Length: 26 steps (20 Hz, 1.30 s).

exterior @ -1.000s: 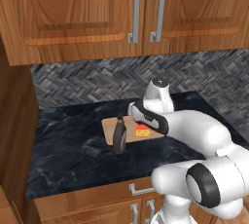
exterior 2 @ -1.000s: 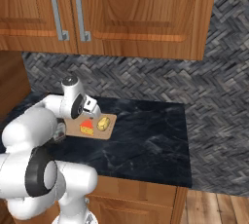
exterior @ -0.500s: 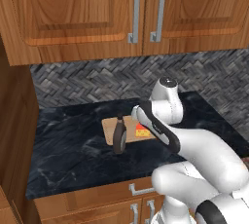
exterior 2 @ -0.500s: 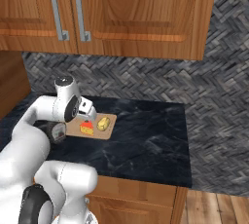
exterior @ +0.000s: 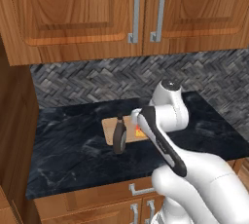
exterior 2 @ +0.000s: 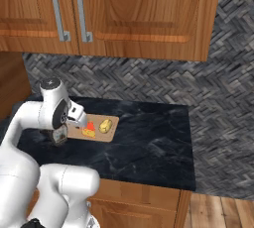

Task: Retrieve the reheated potato from the microwave, then place the potato, cheese, and condiment on the cutting board.

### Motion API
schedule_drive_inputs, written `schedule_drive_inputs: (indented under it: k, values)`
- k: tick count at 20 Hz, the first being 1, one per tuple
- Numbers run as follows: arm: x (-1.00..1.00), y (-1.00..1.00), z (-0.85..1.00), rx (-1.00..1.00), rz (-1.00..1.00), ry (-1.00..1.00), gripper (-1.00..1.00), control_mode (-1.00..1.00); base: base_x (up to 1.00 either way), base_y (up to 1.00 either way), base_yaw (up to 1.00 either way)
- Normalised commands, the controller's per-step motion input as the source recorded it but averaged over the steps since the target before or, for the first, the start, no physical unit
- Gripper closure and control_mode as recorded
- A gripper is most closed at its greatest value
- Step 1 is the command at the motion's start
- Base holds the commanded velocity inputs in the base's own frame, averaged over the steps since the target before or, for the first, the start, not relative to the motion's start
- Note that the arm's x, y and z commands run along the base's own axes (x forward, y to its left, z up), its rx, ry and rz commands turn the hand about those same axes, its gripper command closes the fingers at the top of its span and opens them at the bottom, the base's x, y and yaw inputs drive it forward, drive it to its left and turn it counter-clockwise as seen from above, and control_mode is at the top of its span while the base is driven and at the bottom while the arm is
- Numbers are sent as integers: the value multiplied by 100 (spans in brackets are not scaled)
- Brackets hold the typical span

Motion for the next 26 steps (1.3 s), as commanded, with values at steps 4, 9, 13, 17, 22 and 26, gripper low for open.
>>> schedule_drive_inputs:
  k: [4,9,13,17,22,26]
  values:
    - [-28,34,11,4,-15,4,-100,-100,0,0,0]
    - [-15,38,11,3,-3,2,-100,-100,0,0,0]
    - [-11,39,20,0,8,2,-100,-100,0,0,0]
    - [-23,46,16,-2,4,-3,-100,-100,0,0,0]
    - [-17,41,2,-6,-17,-15,-100,-100,0,0,0]
    - [0,19,0,-10,-14,-19,-100,-100,0,0,0]
